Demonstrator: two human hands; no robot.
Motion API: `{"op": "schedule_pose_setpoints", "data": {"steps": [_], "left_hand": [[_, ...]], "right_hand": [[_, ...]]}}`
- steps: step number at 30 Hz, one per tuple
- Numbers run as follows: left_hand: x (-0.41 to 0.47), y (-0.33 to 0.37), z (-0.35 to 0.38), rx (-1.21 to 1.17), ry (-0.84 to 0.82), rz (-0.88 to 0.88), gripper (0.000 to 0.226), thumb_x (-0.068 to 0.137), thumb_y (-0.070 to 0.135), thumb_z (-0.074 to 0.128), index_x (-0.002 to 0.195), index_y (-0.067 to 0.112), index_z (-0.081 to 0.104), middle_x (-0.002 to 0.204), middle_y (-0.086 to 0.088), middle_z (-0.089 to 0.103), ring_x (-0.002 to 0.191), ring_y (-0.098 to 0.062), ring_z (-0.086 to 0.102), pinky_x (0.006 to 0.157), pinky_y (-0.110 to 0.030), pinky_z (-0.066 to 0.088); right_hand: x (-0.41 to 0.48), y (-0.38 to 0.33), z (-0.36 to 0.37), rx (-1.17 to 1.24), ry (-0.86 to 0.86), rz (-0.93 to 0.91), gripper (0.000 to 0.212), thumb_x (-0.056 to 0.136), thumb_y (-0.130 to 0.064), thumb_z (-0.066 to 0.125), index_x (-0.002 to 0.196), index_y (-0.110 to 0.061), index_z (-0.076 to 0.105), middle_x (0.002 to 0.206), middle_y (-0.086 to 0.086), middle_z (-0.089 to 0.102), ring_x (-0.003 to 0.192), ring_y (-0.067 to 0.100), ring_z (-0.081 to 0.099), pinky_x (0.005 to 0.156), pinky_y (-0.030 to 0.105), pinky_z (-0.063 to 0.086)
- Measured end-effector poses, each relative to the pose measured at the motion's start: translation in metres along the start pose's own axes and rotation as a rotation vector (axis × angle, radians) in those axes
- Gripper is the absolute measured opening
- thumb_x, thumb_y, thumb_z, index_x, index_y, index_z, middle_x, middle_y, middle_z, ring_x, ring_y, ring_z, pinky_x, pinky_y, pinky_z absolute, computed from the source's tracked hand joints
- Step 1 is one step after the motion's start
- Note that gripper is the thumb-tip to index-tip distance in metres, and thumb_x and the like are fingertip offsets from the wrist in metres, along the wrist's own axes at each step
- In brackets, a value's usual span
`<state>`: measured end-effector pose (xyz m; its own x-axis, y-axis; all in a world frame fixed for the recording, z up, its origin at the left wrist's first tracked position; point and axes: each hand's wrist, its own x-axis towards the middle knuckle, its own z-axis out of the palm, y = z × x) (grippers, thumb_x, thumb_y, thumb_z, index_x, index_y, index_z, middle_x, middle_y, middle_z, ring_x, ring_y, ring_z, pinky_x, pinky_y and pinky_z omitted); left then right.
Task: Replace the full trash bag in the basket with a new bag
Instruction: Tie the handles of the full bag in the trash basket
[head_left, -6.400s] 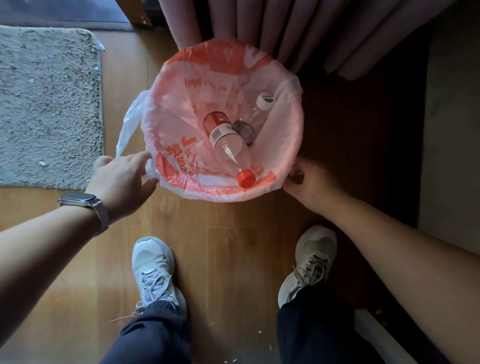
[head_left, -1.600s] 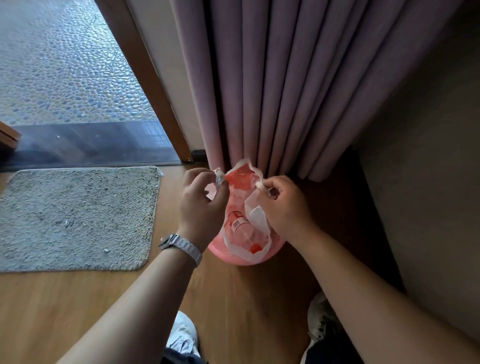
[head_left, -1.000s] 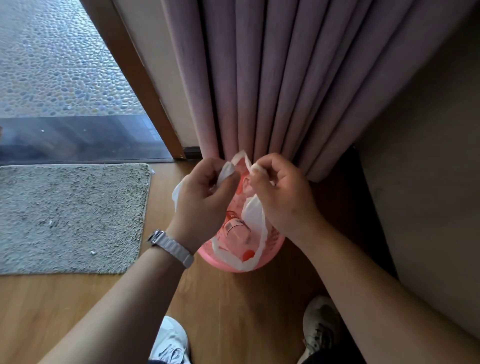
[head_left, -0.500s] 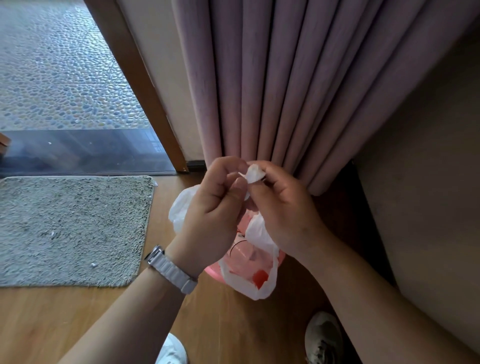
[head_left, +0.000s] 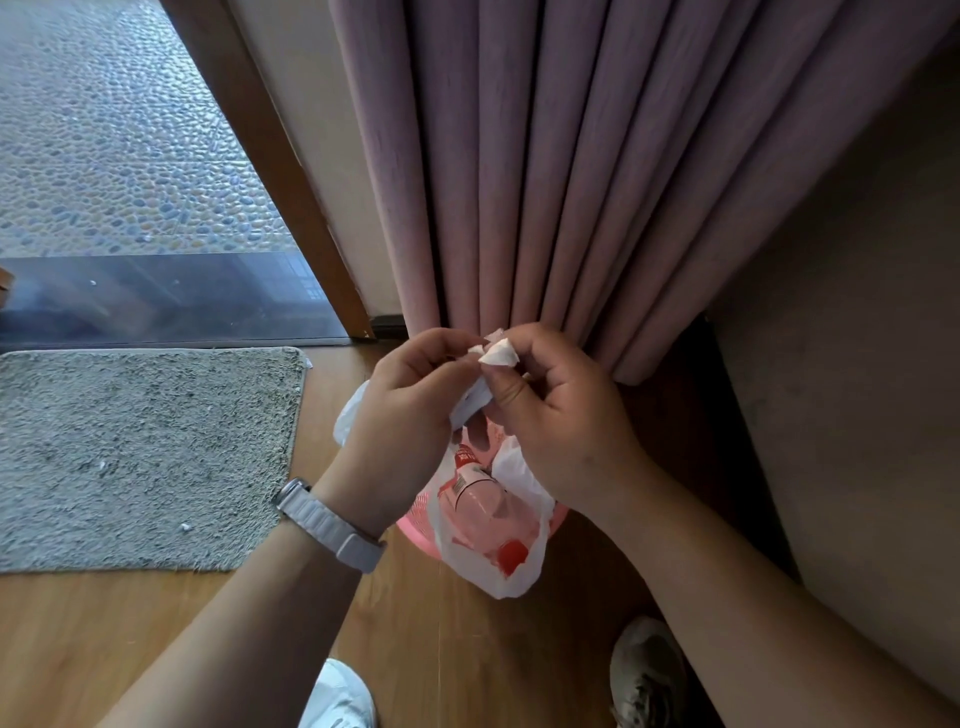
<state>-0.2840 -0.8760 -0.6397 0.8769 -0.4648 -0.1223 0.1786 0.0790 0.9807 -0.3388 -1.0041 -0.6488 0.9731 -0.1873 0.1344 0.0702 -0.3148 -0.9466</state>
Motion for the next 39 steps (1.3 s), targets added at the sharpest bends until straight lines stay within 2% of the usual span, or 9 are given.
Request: {"op": "schedule_pose_setpoints", "data": {"steps": [6,9,14,19,24,29,33,36,39], "left_hand": [[-0.002,-0.004,0.005,0.012,0.038,0.075,0.012,0.085,0.013,0.049,0.079,0.017,0.059,0.059,-0.012,0.059,0.047,-0.024,0.057,0.045,-0.033,0.047],[-0.002,-0.007,0.003,0.027,0.098,0.095,0.017,0.091,0.016,0.048,0.079,0.023,0.058,0.061,-0.023,0.05,0.045,-0.024,0.048,0.043,-0.029,0.041],[-0.001,-0.009,-0.003,-0.03,0.089,0.102,0.016,0.095,0.013,0.043,0.085,0.019,0.053,0.054,-0.01,0.045,0.042,-0.011,0.043,0.042,-0.019,0.036],[-0.001,-0.013,-0.007,0.036,0.055,0.14,0.019,0.1,0.013,0.038,0.086,0.019,0.049,0.057,-0.014,0.052,0.039,-0.011,0.044,0.039,-0.018,0.035],[-0.002,-0.017,-0.006,-0.039,0.021,0.097,0.006,0.091,0.024,0.051,0.09,0.02,0.056,0.064,-0.004,0.06,0.049,-0.015,0.056,0.047,-0.024,0.046],[0.0,-0.019,-0.01,-0.12,-0.104,-0.079,0.054,0.076,0.031,0.071,0.122,0.007,0.057,0.078,-0.008,0.069,0.064,-0.02,0.067,0.062,-0.03,0.053],[0.0,-0.02,-0.008,-0.065,-0.106,-0.037,0.037,0.076,0.025,0.075,0.107,0.008,0.067,0.094,-0.016,0.07,0.087,-0.032,0.068,0.077,-0.041,0.053],[0.0,-0.018,-0.005,-0.023,-0.054,-0.001,0.015,0.076,0.021,0.077,0.09,0.017,0.071,0.085,-0.008,0.071,0.082,-0.025,0.068,0.073,-0.034,0.052],[0.001,-0.018,-0.004,0.019,0.016,0.02,0.007,0.08,0.013,0.073,0.085,0.018,0.072,0.08,-0.007,0.07,0.076,-0.021,0.067,0.068,-0.03,0.051]], "right_hand": [[0.0,0.002,0.0,0.036,0.006,0.101,0.009,0.102,-0.028,0.045,0.104,-0.023,0.052,0.082,-0.005,0.059,0.071,0.01,0.061,0.059,0.024,0.05],[0.003,0.001,-0.006,0.111,0.071,0.223,0.009,0.101,-0.025,0.044,0.098,-0.029,0.052,0.081,0.0,0.058,0.065,0.012,0.058,0.054,0.026,0.046],[0.008,-0.002,-0.014,0.274,0.096,0.386,0.013,0.1,-0.022,0.046,0.096,-0.019,0.058,0.077,0.017,0.058,0.059,0.022,0.057,0.052,0.03,0.047],[0.011,-0.001,-0.017,0.419,0.168,0.48,0.014,0.096,-0.014,0.045,0.087,-0.015,0.056,0.062,0.003,0.054,0.043,0.009,0.048,0.045,0.023,0.037],[0.009,0.003,-0.014,0.363,0.182,0.494,0.011,0.094,-0.017,0.05,0.088,-0.015,0.058,0.067,0.005,0.057,0.045,0.007,0.051,0.043,0.022,0.038],[0.008,0.001,-0.014,0.451,0.164,0.473,0.011,0.096,-0.014,0.052,0.089,-0.016,0.06,0.068,0.001,0.06,0.046,0.003,0.055,0.042,0.018,0.04],[0.009,0.004,-0.011,0.428,0.18,0.452,0.01,0.096,-0.016,0.054,0.104,-0.017,0.061,0.088,0.006,0.065,0.06,0.004,0.06,0.046,0.015,0.043],[0.008,0.009,-0.011,0.255,0.212,0.353,0.022,0.093,-0.017,0.058,0.112,-0.027,0.052,0.105,0.006,0.064,0.083,0.011,0.063,0.056,0.016,0.05],[0.003,0.011,-0.008,0.121,0.195,0.153,0.029,0.094,-0.016,0.06,0.115,-0.028,0.046,0.107,0.003,0.064,0.095,0.014,0.066,0.071,0.029,0.058]]}}
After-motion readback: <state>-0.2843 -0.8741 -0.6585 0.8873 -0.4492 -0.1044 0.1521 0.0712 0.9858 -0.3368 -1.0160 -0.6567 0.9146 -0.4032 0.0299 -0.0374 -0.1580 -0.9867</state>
